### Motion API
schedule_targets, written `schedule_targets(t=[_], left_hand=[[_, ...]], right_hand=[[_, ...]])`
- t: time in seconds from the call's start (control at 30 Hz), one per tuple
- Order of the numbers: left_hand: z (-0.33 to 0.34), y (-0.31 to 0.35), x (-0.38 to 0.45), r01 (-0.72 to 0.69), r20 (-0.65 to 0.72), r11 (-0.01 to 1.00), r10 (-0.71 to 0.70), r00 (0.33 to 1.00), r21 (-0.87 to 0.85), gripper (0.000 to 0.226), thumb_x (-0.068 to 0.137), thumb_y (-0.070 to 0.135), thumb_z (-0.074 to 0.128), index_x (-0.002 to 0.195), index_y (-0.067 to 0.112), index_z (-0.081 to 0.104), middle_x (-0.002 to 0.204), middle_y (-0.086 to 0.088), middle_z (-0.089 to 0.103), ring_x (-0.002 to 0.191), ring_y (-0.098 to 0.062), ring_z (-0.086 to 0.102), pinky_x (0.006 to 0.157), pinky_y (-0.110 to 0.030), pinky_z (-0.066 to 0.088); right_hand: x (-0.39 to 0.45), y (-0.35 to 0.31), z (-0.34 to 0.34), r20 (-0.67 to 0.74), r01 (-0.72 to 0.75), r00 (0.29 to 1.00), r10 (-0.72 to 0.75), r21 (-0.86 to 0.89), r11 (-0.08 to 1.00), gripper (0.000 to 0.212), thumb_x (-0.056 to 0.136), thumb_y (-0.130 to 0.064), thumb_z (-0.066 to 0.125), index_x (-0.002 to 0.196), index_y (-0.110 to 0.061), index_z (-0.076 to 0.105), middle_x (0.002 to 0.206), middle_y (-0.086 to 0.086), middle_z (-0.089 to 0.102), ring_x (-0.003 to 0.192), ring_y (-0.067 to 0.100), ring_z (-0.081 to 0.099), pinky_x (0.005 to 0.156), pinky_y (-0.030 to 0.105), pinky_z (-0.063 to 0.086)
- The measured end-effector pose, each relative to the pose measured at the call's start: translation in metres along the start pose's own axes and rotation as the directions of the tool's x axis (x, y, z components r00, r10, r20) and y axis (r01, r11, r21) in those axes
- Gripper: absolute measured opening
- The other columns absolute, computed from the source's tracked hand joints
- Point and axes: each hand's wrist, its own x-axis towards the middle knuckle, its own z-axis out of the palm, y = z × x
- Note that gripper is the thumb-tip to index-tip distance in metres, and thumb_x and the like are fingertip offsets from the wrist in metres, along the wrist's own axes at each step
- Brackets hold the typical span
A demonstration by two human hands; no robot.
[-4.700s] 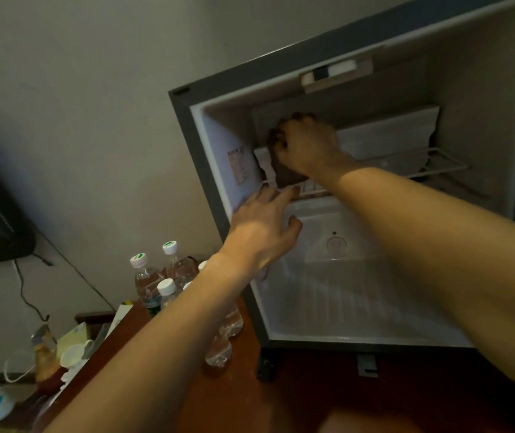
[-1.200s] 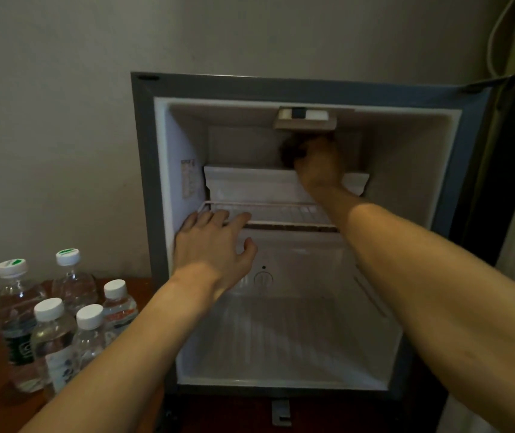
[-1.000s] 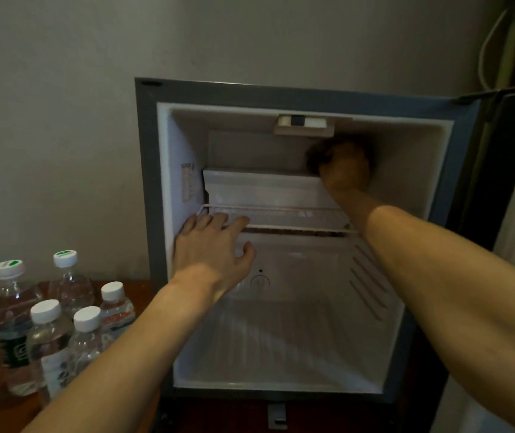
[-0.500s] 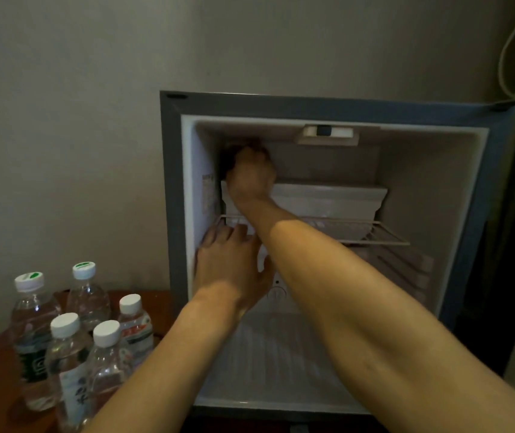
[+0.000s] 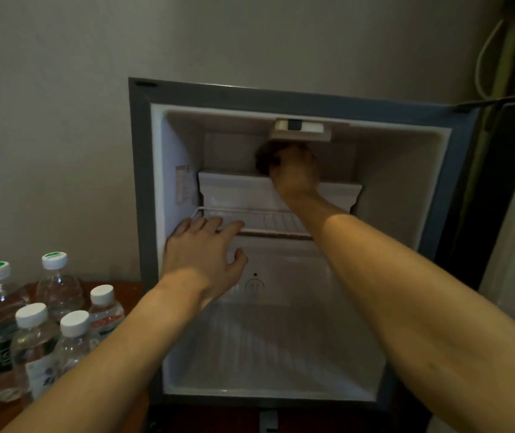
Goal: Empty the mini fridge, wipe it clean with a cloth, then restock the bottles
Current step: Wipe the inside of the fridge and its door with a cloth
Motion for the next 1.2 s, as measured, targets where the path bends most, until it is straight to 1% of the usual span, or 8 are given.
schedule_targets(t=[0.23,0.47,0.57,0.67,0.87,0.93,1.03,1.2], left_hand=[[0.0,0.0,-0.001,0.012,0.003,1.0,-0.012,1.0,-0.017,0.058,0.098,0.056,0.042,0.154,0.04,0.034,0.154,0.002,0.046,0.142,-0.024,0.041,0.118,-0.038,0.027],[0.005,0.001,-0.002,0.005,-0.038,1.0,-0.005,0.999,-0.007,0.057,0.097,0.056,0.041,0.15,0.038,0.039,0.148,0.0,0.052,0.136,-0.024,0.047,0.116,-0.039,0.03],[0.006,0.001,-0.002,0.001,-0.046,1.0,-0.002,0.999,-0.016,0.056,0.098,0.057,0.038,0.15,0.037,0.039,0.148,-0.001,0.052,0.136,-0.023,0.047,0.116,-0.04,0.029],[0.006,0.002,0.0,0.001,-0.047,1.0,-0.001,0.999,-0.005,0.056,0.099,0.059,0.034,0.151,0.039,0.037,0.151,0.0,0.049,0.138,-0.022,0.044,0.118,-0.04,0.027],[0.002,0.003,-0.003,0.005,-0.084,0.995,-0.013,0.996,-0.097,0.043,0.094,0.048,0.052,0.125,0.022,0.067,0.127,-0.009,0.066,0.117,-0.03,0.06,0.098,-0.041,0.047],[0.003,0.003,-0.002,0.006,-0.079,0.996,-0.013,0.997,-0.087,0.043,0.095,0.048,0.055,0.129,0.024,0.064,0.13,-0.007,0.064,0.12,-0.028,0.058,0.099,-0.04,0.046],[0.005,0.001,-0.001,-0.005,-0.064,1.0,0.003,0.998,-0.025,0.048,0.097,0.056,0.044,0.141,0.037,0.051,0.14,0.001,0.059,0.128,-0.022,0.054,0.105,-0.039,0.043],[0.005,0.0,0.0,0.022,-0.024,1.0,-0.022,0.999,0.013,0.056,0.099,0.058,0.04,0.152,0.04,0.039,0.151,0.003,0.049,0.141,-0.022,0.043,0.115,-0.038,0.033]], right_hand=[[0.005,0.071,-0.029,-0.031,-0.181,0.983,0.18,-0.033,0.983,0.032,0.09,-0.027,0.06,0.119,-0.016,0.069,0.129,0.012,0.061,0.119,0.032,0.055,0.096,0.04,0.05],[0.006,0.061,-0.029,-0.014,-0.149,0.989,0.148,-0.134,0.98,0.031,0.093,-0.027,0.058,0.119,-0.012,0.068,0.126,0.013,0.062,0.118,0.032,0.056,0.092,0.037,0.047],[-0.001,0.031,-0.018,0.015,-0.07,0.997,0.071,-0.06,0.996,0.027,0.094,-0.021,0.056,0.113,-0.011,0.07,0.119,0.012,0.066,0.111,0.03,0.061,0.089,0.035,0.049],[-0.008,-0.024,-0.005,0.025,-0.009,1.0,0.009,0.015,1.0,0.029,0.093,-0.027,0.055,0.115,-0.014,0.07,0.117,0.01,0.067,0.111,0.03,0.061,0.089,0.036,0.05],[-0.017,-0.11,0.027,0.058,0.136,0.989,-0.137,0.015,0.991,0.036,0.092,-0.023,0.061,0.127,-0.013,0.061,0.131,0.011,0.058,0.126,0.03,0.049,0.1,0.039,0.047],[-0.013,-0.11,0.026,0.07,0.146,0.987,-0.146,0.014,0.989,0.039,0.091,-0.023,0.062,0.128,-0.012,0.059,0.133,0.011,0.056,0.127,0.03,0.048,0.1,0.038,0.046],[-0.015,-0.092,0.014,0.089,0.189,0.978,-0.191,0.033,0.981,0.038,0.092,-0.018,0.059,0.129,-0.008,0.057,0.135,0.014,0.054,0.126,0.031,0.048,0.099,0.036,0.042],[-0.009,-0.039,-0.011,0.11,0.114,0.987,-0.115,0.016,0.993,0.03,0.097,-0.021,0.054,0.123,-0.008,0.062,0.127,0.016,0.06,0.121,0.035,0.053,0.097,0.04,0.044]])
